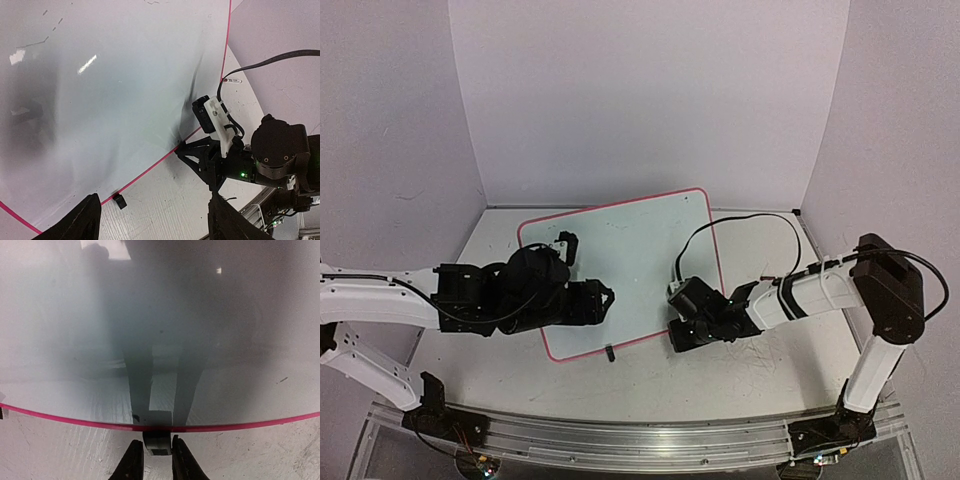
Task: Write a sentence on the whiteboard
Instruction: Move the whiteboard to the center of the board.
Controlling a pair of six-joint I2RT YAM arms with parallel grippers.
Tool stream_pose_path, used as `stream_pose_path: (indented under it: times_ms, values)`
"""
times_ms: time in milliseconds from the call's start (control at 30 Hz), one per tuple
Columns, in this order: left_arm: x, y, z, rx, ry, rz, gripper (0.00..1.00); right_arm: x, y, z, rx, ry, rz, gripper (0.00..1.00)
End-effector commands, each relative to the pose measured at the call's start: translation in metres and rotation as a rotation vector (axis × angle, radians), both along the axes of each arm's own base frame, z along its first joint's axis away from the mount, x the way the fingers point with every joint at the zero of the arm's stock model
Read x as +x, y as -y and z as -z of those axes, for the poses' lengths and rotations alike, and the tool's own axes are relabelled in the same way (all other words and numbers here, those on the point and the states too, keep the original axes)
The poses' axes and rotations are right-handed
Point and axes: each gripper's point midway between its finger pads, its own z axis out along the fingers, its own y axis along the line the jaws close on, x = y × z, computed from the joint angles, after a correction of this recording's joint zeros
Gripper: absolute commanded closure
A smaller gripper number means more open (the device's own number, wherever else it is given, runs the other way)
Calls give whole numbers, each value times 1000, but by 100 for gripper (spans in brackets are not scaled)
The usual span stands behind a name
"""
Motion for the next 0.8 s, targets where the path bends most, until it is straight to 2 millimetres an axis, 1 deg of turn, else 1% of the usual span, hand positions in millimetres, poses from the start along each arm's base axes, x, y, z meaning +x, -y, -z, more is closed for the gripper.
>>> stream_pose_path:
  times_ms: [0, 100, 167, 233, 333, 433, 633, 767]
  values:
    - [8, -11, -14, -1, 57, -37, 25, 18, -10, -12, 41, 70, 52, 83]
    - [9, -10, -18, -2, 66, -37, 25, 23, -8, -10, 36, 93, 75, 94]
    - [9, -9, -20, -7, 64, -33, 25, 25, -7, -10, 41, 107, 86, 98]
    - [8, -10, -20, -10, 63, -33, 25, 26, -4, -10, 42, 120, 100, 100]
    - [8, -9, -17, 0, 62, -32, 25, 26, 7, -10, 33, 136, 136, 100]
    - [8, -6, -14, 3, 49, -27, 25, 23, 23, -10, 28, 153, 191, 100]
    - [10, 8, -7, 30, 42, -2, 24, 19, 64, -12, 29, 196, 345, 100]
    - [11, 20, -9, 27, 40, 18, 24, 14, 95, -9, 39, 201, 454, 100]
